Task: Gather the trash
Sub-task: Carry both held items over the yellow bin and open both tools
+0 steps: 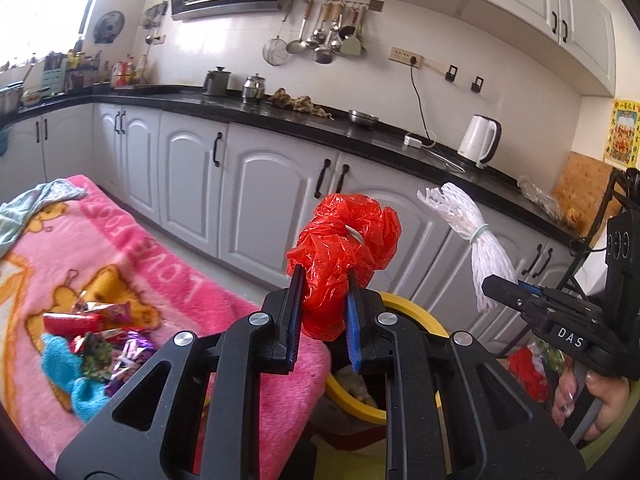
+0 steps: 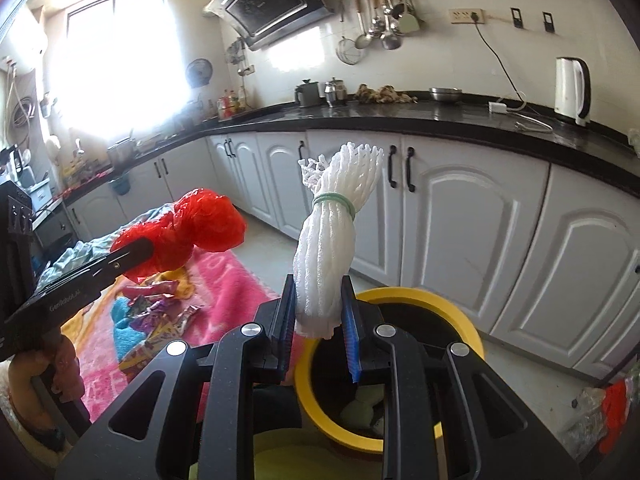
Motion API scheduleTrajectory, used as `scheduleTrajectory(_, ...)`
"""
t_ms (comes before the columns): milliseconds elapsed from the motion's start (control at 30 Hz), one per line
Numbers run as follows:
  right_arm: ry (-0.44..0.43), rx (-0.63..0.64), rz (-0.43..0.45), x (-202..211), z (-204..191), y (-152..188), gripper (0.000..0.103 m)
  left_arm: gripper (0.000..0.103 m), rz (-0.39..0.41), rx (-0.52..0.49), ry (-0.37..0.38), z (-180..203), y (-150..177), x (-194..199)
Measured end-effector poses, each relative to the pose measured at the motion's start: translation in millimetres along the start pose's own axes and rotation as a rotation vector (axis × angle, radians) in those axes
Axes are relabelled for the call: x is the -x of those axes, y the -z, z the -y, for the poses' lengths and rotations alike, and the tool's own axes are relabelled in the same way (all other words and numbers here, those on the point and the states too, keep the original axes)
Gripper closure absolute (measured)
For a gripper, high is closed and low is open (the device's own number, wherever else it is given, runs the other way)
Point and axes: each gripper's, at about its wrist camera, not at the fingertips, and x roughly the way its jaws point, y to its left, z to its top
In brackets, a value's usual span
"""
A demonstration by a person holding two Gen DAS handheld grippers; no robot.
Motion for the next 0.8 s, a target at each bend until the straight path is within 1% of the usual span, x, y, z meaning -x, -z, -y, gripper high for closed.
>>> scheduleTrajectory(133,0.022,-0.025,-0.015,-0.2,12.4,5.5,0.082,0.09,-0.022,-0.02,0.013,12.6,1.4,-13.4)
scheduleTrajectory(567,0.062,-0.118,-0.145,-23.6,51.2,28.6,0.082,0.09,-0.135,-0.083,0.054,52.3,17.6,-74.1)
scheduleTrajectory(667,0.063,-0.134,-0.161,-29.0,57.5,33.5,0.082,0.09,-0.161,-0.092,0.063,58.7,22.3,-88.0)
scheduleTrajectory(767,0.06,-0.153,-0.165,-34.4,64.8,35.3,0.079,0.09,-0.181,-0.097,0.075,64.7,25.7,-100.7)
scheduleTrajectory(800,0.066,-0.16,-0.168,-36.9,67.1,35.9,0.075,0.089,-0.185,-0.097,0.077,65.4,26.3,-103.4)
